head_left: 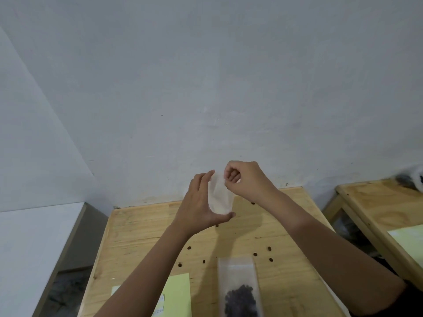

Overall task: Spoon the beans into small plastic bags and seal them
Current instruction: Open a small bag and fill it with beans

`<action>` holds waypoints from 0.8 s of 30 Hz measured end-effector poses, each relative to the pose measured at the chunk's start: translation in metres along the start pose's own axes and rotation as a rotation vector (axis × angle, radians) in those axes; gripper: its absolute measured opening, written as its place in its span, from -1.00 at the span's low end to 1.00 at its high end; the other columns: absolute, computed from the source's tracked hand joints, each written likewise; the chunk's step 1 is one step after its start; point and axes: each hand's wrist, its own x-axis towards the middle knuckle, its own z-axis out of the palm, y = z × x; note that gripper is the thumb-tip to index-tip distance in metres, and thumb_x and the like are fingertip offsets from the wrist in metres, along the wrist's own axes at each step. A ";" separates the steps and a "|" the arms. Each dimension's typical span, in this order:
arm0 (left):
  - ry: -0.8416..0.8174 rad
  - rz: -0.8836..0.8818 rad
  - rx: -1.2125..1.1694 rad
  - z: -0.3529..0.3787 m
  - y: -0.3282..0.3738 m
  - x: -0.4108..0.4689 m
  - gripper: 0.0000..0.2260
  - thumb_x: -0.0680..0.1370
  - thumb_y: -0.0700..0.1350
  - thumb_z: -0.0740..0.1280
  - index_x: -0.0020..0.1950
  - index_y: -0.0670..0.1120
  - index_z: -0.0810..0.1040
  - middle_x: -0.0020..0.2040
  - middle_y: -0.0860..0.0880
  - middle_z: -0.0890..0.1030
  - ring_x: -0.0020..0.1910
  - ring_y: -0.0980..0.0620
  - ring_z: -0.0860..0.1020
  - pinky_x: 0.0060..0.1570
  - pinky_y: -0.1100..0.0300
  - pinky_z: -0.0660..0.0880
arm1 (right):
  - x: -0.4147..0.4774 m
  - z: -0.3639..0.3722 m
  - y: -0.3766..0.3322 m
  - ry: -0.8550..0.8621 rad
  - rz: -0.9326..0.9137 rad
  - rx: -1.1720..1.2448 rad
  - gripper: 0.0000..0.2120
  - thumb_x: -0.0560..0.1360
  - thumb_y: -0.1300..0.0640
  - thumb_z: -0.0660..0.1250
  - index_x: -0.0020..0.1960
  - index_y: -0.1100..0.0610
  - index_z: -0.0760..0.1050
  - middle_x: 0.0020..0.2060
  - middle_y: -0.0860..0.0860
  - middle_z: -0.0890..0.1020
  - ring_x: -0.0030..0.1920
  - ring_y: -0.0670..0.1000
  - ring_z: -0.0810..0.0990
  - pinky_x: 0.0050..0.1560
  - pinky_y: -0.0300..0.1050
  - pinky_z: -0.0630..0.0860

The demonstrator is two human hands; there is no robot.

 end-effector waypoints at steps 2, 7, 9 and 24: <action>0.070 -0.033 0.014 0.004 0.000 0.002 0.01 0.20 0.34 0.45 0.46 -0.12 0.14 0.33 0.02 0.26 0.32 0.08 0.25 0.24 0.23 0.32 | -0.003 0.005 -0.001 0.041 -0.006 0.091 -0.86 0.40 0.30 0.34 -0.25 0.09 0.50 -0.24 0.04 0.63 -0.21 -0.04 0.60 -0.12 -0.20 0.56; 0.179 0.045 0.096 0.013 0.000 0.002 -0.10 0.22 0.32 0.43 0.39 -0.10 0.20 0.28 -0.06 0.37 0.25 0.03 0.31 0.21 0.19 0.36 | 0.000 0.015 -0.006 -0.217 0.118 -0.097 -0.82 0.45 0.23 0.30 -0.14 0.04 0.65 -0.16 -0.07 0.57 -0.12 -0.02 0.56 -0.24 -0.24 0.48; 0.176 0.053 0.064 0.014 0.001 0.001 -0.14 0.23 0.29 0.45 0.37 -0.05 0.21 0.25 -0.04 0.37 0.22 0.04 0.34 0.18 0.20 0.36 | 0.001 0.016 -0.008 -0.251 0.147 -0.150 -0.88 0.43 0.14 0.37 -0.05 0.10 0.62 -0.23 -0.11 0.52 -0.18 -0.06 0.51 -0.32 -0.33 0.36; 0.011 0.005 0.087 0.003 -0.025 0.000 -0.09 0.20 0.35 0.36 0.41 -0.08 0.22 0.24 0.09 0.41 0.20 0.11 0.39 0.24 0.27 0.14 | 0.009 0.034 0.003 -0.373 0.054 -0.101 -0.78 0.45 0.15 0.29 0.09 0.03 0.51 -0.18 -0.13 0.50 -0.14 -0.07 0.50 -0.24 -0.30 0.39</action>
